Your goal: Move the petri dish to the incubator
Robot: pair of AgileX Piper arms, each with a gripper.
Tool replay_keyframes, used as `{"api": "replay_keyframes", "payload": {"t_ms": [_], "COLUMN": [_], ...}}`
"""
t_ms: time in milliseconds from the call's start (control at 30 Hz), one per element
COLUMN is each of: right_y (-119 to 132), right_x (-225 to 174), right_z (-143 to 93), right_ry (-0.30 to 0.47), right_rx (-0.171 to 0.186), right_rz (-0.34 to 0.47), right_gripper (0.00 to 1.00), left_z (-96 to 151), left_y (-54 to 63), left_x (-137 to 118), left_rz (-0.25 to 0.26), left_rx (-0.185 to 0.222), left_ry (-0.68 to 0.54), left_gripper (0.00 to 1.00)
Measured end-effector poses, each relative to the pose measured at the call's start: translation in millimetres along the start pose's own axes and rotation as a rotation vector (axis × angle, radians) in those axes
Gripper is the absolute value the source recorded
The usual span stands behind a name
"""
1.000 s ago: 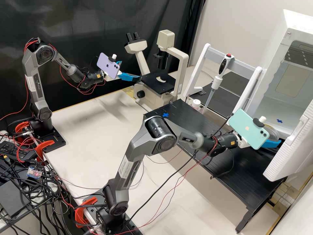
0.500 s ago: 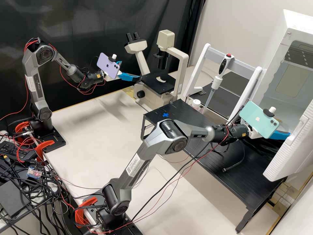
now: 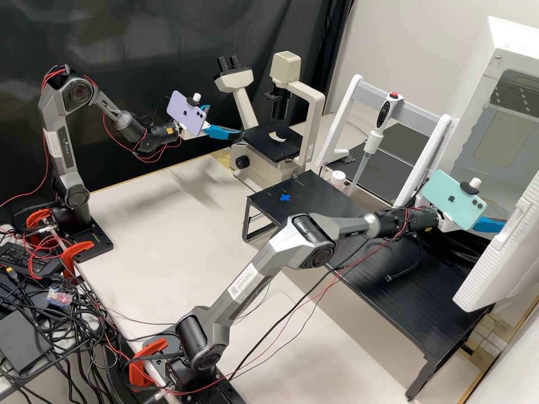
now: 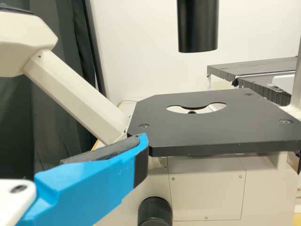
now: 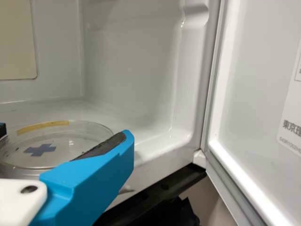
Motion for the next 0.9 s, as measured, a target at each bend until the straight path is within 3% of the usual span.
{"api": "replay_keyframes", "payload": {"t_ms": [33,467,900], "right_y": [-0.4,-5.5,-9.8], "right_x": [0.7,2.0,-30.4], "right_z": [0.4,3.4,12.9], "right_ry": [-0.002,0.015,0.058], "right_rx": [0.000,-0.035,-0.019], "right_rz": [0.001,-0.003,-0.008], "right_gripper": [1.00,1.00,1.00], "left_z": [0.0,0.0,0.0], "left_y": [0.0,0.0,0.0], "left_x": [0.0,0.0,0.0], "left_rz": [0.000,0.000,0.000], "left_rx": [0.000,0.000,0.000], "left_ry": [0.000,0.000,0.000], "left_gripper": [1.00,1.00,1.00]}}
